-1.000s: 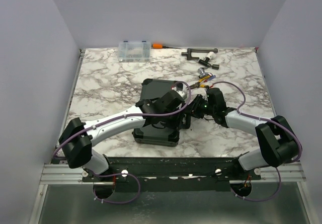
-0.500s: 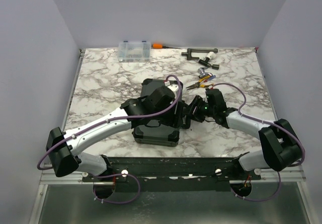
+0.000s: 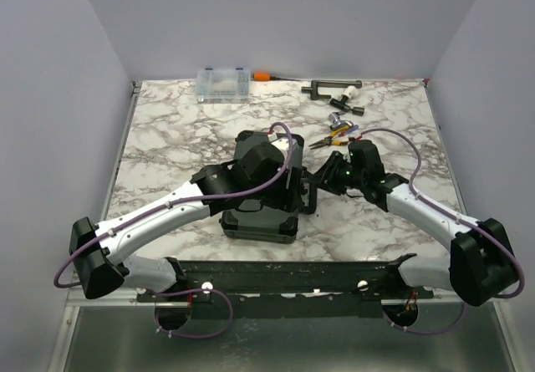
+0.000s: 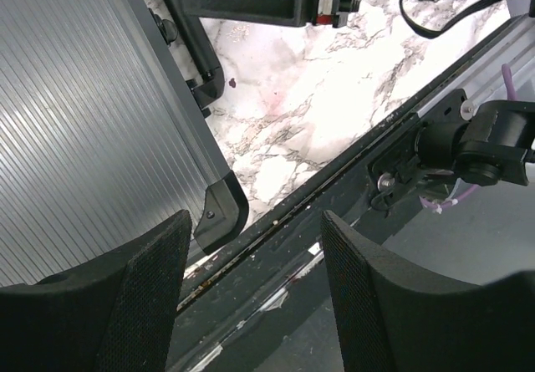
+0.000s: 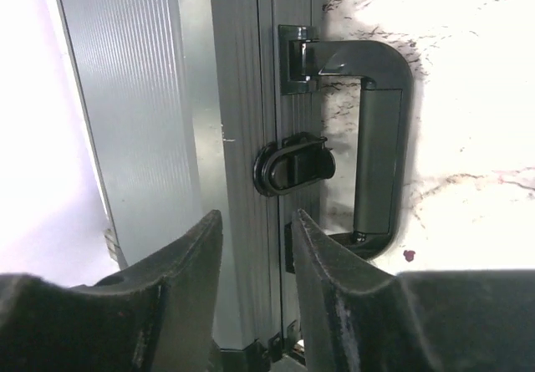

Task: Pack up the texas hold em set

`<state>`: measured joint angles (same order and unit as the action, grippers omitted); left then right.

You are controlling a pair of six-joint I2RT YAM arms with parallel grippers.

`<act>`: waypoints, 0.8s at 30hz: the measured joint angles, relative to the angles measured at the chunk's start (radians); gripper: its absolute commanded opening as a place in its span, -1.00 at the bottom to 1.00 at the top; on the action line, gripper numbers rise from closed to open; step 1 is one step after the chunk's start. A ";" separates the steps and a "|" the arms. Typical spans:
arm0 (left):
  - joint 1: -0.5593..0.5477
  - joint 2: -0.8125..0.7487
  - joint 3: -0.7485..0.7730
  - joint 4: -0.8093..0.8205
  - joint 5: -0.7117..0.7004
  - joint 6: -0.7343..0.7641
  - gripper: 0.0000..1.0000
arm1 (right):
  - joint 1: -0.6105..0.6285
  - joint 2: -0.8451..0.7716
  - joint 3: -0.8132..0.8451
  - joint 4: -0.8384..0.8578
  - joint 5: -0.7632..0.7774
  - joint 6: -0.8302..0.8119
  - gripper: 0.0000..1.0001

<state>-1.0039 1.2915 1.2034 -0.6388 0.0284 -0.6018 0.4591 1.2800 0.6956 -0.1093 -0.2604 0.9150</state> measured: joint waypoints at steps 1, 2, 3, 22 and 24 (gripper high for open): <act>0.000 -0.004 0.000 0.000 0.000 0.000 0.27 | 0.000 -0.014 0.001 -0.009 0.014 -0.003 -0.49; 0.000 -0.008 0.000 -0.001 0.000 0.000 0.27 | 0.000 -0.027 0.001 -0.018 0.027 -0.010 -0.63; 0.000 -0.011 0.000 -0.002 -0.001 0.000 0.27 | 0.000 -0.035 0.001 -0.024 0.040 -0.014 -0.78; 0.000 -0.140 -0.086 -0.040 -0.044 -0.004 0.26 | 0.008 0.156 -0.004 0.050 0.006 -0.025 -0.99; 0.000 -0.149 -0.092 -0.043 -0.046 -0.004 0.26 | 0.011 0.175 -0.004 0.063 0.003 -0.024 -0.99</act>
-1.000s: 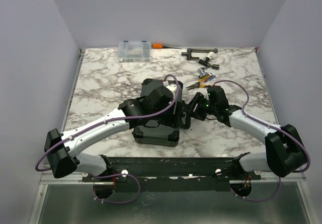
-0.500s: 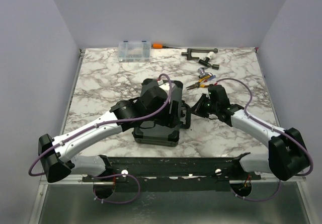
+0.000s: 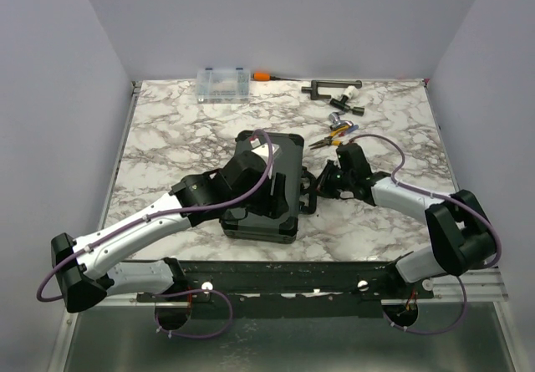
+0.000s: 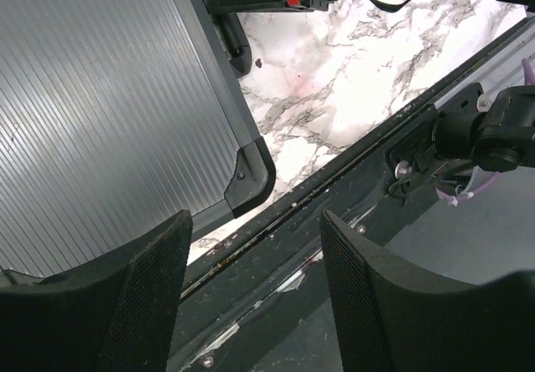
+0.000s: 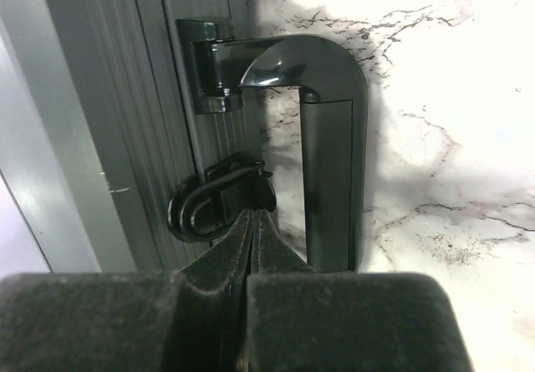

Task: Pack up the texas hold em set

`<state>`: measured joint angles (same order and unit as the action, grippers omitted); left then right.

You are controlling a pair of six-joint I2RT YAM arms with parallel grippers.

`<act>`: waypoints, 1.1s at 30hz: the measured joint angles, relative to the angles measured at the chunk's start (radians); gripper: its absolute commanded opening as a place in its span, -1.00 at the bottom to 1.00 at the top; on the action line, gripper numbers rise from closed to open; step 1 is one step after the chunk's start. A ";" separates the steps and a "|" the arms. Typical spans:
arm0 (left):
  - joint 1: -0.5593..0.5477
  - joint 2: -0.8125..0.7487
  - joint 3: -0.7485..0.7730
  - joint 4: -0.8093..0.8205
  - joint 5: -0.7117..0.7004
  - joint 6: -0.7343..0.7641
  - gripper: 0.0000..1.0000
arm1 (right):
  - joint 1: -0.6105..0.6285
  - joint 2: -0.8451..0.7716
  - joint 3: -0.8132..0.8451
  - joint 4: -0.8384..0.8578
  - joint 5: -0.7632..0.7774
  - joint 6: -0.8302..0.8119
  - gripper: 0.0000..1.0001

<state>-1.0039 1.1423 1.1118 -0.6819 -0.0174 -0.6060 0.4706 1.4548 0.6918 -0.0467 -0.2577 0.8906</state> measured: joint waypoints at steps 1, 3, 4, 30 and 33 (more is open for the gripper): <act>0.000 -0.003 -0.003 0.000 0.000 0.000 0.25 | 0.002 0.008 0.000 0.004 -0.002 0.000 -0.99; 0.000 -0.009 -0.009 -0.001 -0.003 0.000 0.25 | 0.005 0.023 0.000 0.007 -0.003 0.001 -0.99; 0.000 -0.011 -0.011 -0.001 -0.003 0.000 0.25 | 0.006 0.028 0.000 0.009 -0.004 0.001 -0.99; 0.000 -0.074 -0.022 -0.011 -0.023 -0.008 0.25 | 0.019 0.185 0.010 0.128 -0.052 -0.005 -0.99; 0.000 -0.084 -0.026 -0.025 -0.027 -0.009 0.25 | 0.019 0.187 0.016 0.119 -0.054 -0.014 -0.99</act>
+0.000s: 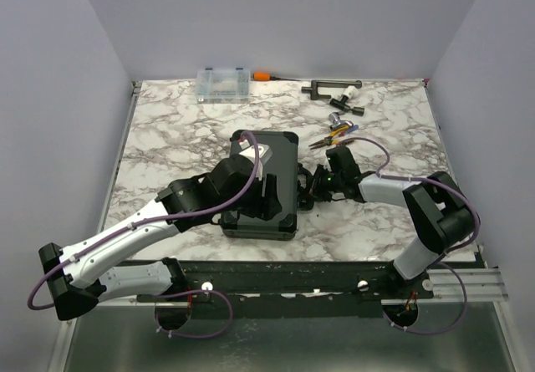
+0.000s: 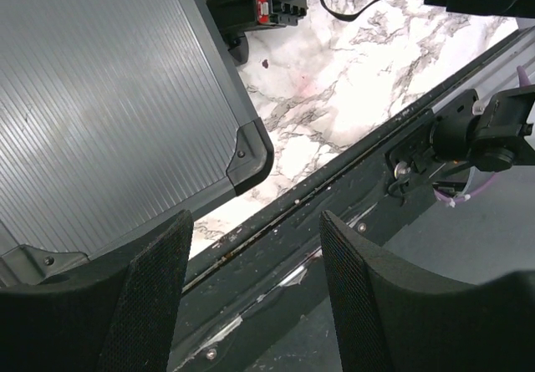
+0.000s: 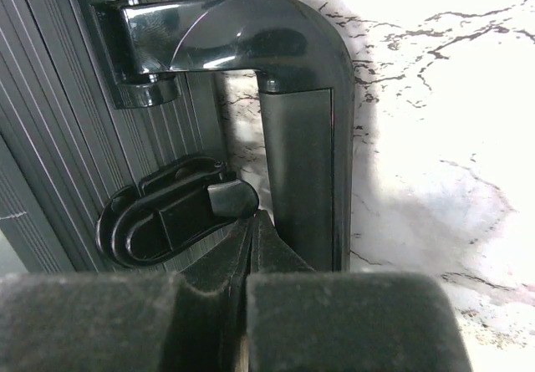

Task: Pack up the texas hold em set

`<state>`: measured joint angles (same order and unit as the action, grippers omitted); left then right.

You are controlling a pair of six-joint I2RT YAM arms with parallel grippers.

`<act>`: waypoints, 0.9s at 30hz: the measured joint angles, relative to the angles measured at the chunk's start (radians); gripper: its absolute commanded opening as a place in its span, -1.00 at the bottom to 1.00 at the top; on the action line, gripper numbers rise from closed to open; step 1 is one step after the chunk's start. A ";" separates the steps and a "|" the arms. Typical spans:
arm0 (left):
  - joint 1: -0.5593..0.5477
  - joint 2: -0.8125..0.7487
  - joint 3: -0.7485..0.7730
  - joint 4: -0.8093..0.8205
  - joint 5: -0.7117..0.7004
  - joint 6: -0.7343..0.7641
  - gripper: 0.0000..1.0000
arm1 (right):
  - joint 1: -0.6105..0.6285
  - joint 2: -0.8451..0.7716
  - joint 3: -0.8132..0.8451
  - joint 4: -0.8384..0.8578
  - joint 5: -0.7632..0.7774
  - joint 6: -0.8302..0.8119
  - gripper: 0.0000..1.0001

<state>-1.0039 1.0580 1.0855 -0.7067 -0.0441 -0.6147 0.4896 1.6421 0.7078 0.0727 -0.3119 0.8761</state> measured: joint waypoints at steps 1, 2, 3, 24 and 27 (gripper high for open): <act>0.000 -0.004 0.000 -0.005 -0.002 -0.002 0.25 | 0.000 0.000 0.005 -0.009 0.001 -0.005 -0.99; 0.000 -0.008 -0.001 -0.009 -0.003 -0.003 0.25 | 0.000 0.000 0.010 -0.019 0.002 -0.010 -0.99; 0.000 -0.013 -0.001 -0.015 -0.006 -0.003 0.25 | 0.000 -0.002 0.015 -0.032 0.007 -0.016 -0.99; 0.000 -0.230 -0.003 -0.097 -0.176 0.066 0.97 | -0.001 -0.376 0.292 -0.520 0.259 -0.197 0.92; 0.000 -0.291 -0.016 -0.098 -0.239 0.100 0.97 | -0.001 -0.444 0.331 -0.555 0.269 -0.222 1.00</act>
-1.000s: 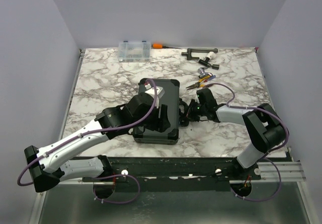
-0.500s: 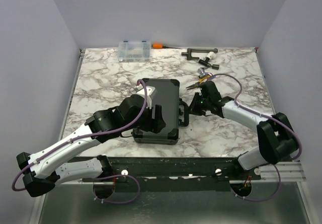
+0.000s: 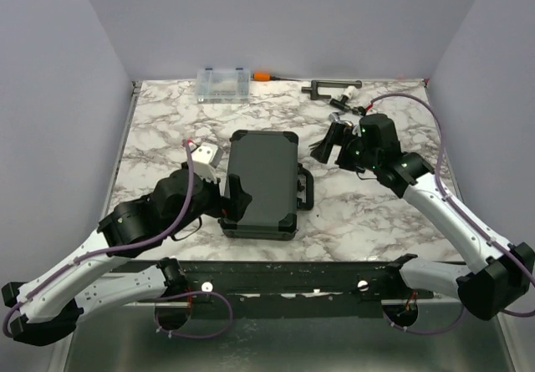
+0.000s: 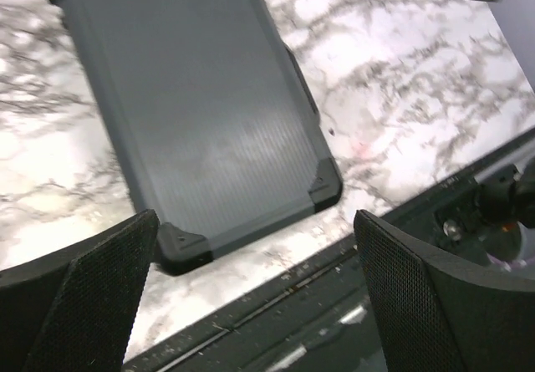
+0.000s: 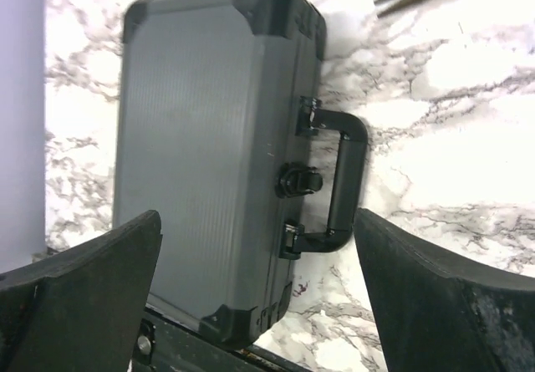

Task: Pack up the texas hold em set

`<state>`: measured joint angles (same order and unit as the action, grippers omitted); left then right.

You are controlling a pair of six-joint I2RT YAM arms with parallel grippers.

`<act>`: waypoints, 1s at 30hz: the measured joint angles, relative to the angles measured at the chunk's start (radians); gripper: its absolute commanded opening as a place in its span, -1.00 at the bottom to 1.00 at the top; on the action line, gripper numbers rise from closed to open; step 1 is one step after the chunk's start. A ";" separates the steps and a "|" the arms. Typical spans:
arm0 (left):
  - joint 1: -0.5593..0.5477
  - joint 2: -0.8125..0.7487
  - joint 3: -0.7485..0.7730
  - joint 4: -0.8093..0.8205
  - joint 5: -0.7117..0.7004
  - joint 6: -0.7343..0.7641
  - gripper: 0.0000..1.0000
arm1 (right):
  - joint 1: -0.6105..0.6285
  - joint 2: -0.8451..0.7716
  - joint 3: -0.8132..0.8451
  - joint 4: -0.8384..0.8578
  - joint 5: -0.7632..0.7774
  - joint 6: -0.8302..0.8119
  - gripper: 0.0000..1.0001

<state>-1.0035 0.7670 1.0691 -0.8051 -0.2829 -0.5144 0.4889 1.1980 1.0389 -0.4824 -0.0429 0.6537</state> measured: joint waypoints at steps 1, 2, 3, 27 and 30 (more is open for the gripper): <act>0.000 -0.025 -0.008 0.000 -0.025 0.012 0.97 | 0.000 -0.021 0.012 -0.010 0.002 -0.008 1.00; 0.000 -0.048 -0.017 0.000 -0.051 0.024 0.97 | 0.000 -0.042 0.023 -0.018 0.002 -0.018 1.00; 0.000 -0.071 -0.026 -0.001 -0.084 0.040 0.97 | 0.000 -0.062 0.032 -0.023 0.002 -0.026 1.00; 0.002 -0.747 -0.425 0.224 -0.392 0.318 0.97 | 0.000 -0.625 -0.125 0.096 0.062 -0.062 1.00; 0.002 -0.745 -0.436 0.246 -0.390 0.322 0.97 | 0.000 -0.648 -0.136 0.077 0.087 -0.060 1.00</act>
<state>-1.0016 0.0223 0.6331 -0.5594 -0.6731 -0.1925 0.4889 0.5499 0.9031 -0.4057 0.0437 0.5938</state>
